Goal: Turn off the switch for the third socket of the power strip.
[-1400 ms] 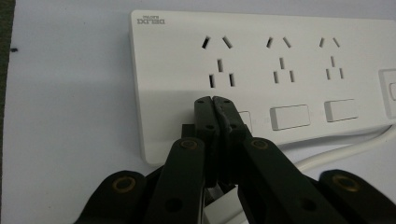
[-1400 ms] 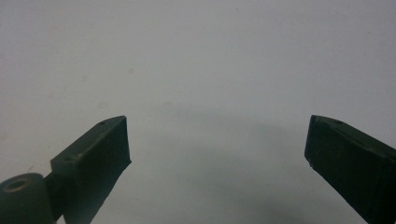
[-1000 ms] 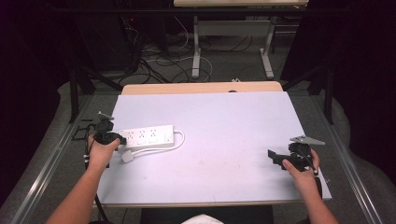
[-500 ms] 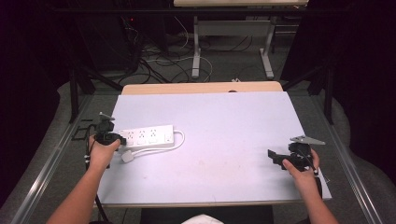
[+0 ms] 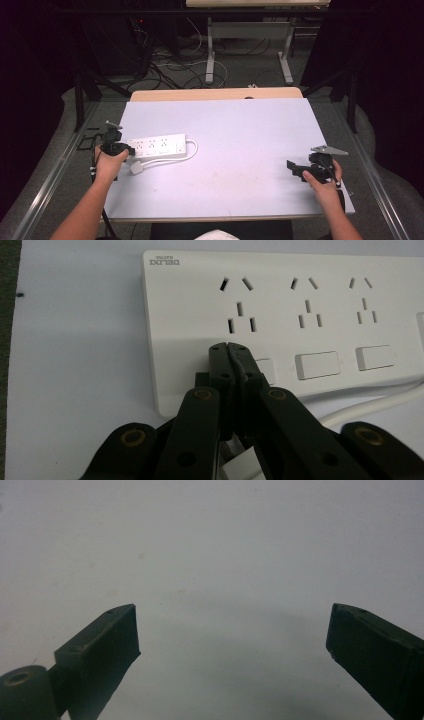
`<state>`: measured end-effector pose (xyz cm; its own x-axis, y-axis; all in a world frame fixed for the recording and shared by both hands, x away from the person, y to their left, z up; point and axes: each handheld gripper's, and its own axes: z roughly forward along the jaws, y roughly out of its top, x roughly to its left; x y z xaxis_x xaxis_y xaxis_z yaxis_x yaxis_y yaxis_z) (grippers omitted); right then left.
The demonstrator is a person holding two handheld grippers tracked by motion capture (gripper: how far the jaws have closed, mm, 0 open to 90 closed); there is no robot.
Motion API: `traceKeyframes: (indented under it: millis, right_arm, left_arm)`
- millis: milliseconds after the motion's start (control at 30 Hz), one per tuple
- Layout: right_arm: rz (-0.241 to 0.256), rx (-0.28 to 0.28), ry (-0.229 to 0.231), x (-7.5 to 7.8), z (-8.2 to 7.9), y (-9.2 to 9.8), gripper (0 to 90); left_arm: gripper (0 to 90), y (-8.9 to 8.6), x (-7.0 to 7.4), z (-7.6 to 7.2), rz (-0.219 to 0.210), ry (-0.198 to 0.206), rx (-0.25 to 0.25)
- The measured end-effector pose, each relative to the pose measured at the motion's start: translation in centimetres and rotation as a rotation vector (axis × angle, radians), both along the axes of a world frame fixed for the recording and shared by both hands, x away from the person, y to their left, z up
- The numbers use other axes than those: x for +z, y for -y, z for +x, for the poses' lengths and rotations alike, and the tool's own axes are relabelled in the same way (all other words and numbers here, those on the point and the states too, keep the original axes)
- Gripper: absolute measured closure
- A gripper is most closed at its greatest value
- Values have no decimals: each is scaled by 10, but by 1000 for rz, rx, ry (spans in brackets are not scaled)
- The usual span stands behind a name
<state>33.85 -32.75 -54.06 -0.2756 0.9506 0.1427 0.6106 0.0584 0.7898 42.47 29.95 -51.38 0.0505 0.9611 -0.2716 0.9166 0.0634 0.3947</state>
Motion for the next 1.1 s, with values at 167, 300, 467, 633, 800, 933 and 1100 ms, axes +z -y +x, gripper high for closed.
traceKeyframes:
  millis: [167, 300, 467, 633, 800, 933, 1100]
  right_arm:
    - [0, 0, 0, 0, 0, 0, 63]
    - [2, -3, -4, 0, 0, 0, 63]
    - [2, -3, -5, 0, 0, 0, 64]
    - [3, -5, -4, 0, 0, 1, 66]
    - [10, -13, -15, -2, 1, 1, 67]
    - [11, -9, -17, -3, 3, 0, 67]
    - [8, 3, -25, -4, 5, -2, 68]
  left_arm:
    - [896, -1, -2, -1, -7, 17, -5]
    - [890, -2, -2, -1, -9, 19, -8]
    - [873, -2, -1, -1, -10, 21, -25]
    - [849, -2, -1, -1, -17, 27, -33]
    - [832, -2, 0, -1, -11, 36, -39]
    - [808, -2, 1, -2, 7, 46, -50]
    - [785, -3, 3, -4, 10, 45, -49]
